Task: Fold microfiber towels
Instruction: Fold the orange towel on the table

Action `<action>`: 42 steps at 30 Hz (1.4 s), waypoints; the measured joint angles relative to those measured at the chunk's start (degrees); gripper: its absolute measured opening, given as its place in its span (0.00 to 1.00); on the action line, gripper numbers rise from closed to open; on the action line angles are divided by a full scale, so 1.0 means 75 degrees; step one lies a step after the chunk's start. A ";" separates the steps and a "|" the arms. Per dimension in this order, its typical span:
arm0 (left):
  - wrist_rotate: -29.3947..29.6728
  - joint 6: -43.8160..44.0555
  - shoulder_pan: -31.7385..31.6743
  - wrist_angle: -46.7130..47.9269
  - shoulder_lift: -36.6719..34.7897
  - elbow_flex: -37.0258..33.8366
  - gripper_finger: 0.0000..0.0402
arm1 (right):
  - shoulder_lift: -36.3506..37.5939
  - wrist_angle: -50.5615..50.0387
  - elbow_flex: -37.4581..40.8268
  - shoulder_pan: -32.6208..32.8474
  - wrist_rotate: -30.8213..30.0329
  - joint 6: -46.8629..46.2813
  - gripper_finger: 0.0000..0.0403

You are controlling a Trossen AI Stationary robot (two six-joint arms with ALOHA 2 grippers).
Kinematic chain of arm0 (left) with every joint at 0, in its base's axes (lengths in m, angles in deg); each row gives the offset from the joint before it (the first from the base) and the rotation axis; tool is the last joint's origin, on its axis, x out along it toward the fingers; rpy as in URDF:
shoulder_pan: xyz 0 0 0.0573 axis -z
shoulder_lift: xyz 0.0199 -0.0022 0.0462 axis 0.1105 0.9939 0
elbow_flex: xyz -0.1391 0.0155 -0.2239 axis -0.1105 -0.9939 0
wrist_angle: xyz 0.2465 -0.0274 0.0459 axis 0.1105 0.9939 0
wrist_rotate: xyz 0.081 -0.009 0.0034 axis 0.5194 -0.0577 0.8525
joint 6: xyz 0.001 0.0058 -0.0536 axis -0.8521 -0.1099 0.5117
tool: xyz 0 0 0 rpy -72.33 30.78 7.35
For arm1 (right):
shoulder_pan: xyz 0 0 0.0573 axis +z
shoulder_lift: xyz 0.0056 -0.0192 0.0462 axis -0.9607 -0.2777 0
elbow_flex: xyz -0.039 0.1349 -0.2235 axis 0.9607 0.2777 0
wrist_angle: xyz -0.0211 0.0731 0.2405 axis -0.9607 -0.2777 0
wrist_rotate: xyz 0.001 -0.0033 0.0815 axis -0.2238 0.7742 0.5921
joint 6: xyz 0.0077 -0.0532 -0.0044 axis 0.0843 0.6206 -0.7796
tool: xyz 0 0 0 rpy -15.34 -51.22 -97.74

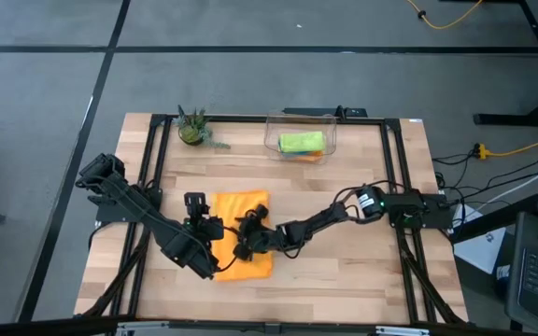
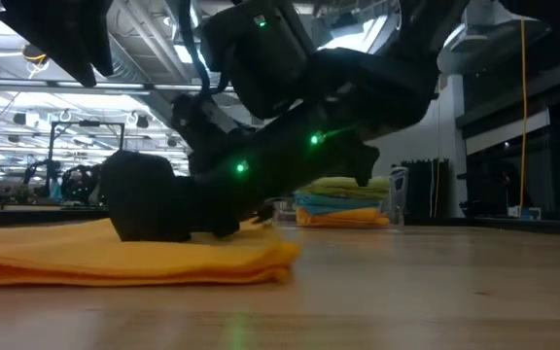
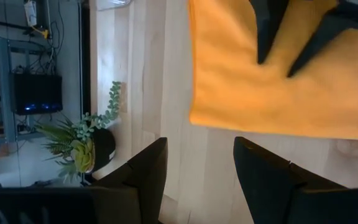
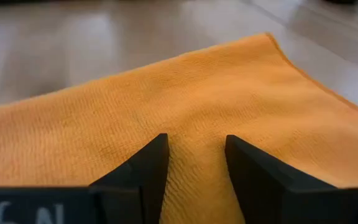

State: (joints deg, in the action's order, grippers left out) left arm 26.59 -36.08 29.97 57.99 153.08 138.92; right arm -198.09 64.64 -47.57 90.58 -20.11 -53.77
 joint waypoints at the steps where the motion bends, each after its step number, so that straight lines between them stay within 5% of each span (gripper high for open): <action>1: 0.0000 0.0003 -0.0006 0.0003 0.0000 0.0000 0.44 | 0.0038 -0.0024 0.0002 -0.0040 0.0147 0.0211 0.41; 13: -0.0002 0.0003 0.0027 -0.0055 0.0000 0.0000 0.44 | 0.1326 -0.0824 -0.0023 -0.0275 0.1096 0.2077 0.41; 26: -0.0061 0.0004 0.0061 -0.1097 0.0000 0.0000 0.44 | 0.3148 -0.5013 -0.0035 0.0693 0.1472 0.0378 0.41; 37: -0.1995 0.0003 0.0137 -0.4502 0.0003 -0.0134 0.44 | 0.3148 -0.5489 -0.0042 0.1548 0.1499 0.0227 0.41; 42: -0.2855 0.0179 0.0417 -0.4985 0.0003 -0.0496 0.44 | 0.3148 -0.5793 -0.0042 0.1746 0.2324 -0.0214 0.41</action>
State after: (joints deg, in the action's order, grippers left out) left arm 5.18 -34.74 33.10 20.60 153.10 135.20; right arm -174.48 21.19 -47.88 103.68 -2.68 -55.38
